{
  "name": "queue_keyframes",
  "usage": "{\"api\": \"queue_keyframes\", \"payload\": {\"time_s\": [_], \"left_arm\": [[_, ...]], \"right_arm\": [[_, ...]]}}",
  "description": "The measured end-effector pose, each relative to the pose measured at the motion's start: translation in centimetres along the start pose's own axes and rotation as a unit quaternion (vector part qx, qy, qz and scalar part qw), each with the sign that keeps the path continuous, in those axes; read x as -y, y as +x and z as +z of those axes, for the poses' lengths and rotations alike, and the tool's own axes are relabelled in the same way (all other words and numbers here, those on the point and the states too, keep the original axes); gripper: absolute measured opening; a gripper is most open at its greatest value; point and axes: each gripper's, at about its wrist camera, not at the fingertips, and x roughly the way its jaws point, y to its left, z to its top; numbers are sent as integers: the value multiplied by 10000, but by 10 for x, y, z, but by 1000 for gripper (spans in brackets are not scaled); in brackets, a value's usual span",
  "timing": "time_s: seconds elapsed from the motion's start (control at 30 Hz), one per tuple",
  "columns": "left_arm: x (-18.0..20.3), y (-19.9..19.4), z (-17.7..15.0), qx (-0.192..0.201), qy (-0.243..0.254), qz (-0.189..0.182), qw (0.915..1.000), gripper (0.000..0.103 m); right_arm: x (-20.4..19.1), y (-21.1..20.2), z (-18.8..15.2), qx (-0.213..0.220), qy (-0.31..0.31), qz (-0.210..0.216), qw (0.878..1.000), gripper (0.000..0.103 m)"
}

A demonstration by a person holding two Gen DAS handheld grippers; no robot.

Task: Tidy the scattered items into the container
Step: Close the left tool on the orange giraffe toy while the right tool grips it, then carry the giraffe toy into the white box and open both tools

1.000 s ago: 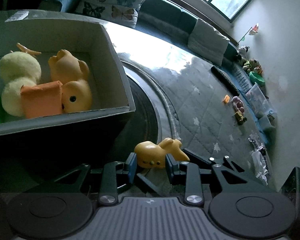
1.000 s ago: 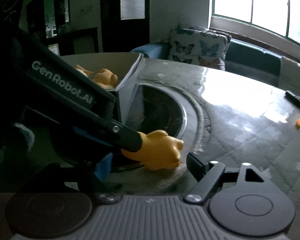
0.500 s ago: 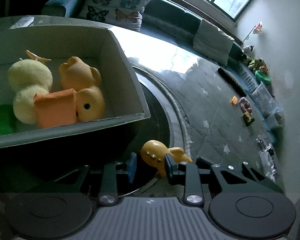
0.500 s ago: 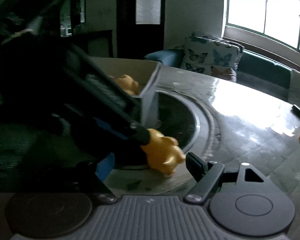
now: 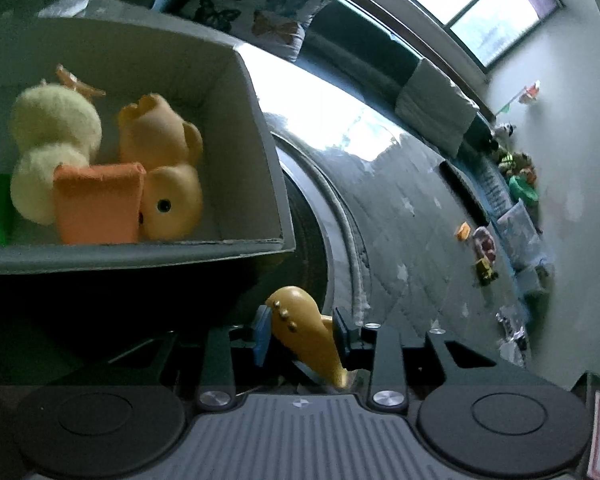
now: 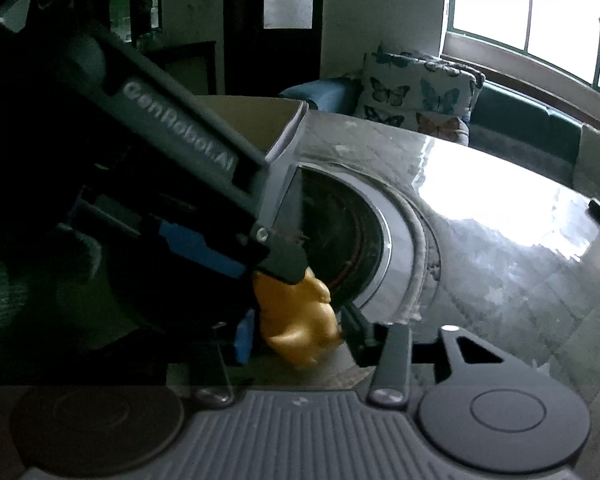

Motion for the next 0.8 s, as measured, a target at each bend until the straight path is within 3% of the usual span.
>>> {"api": "queue_keyframes", "payload": {"time_s": [0.2,0.8], "left_arm": [[-2,4,0,-20,-264,-42,9996,37],[13,-25,-14,194,123,-112,9997,30]], "right_arm": [[-4,-4,-3,31,110,-42,9999,37],[-15,-33,-8,330,453,-219,9982,36]]}}
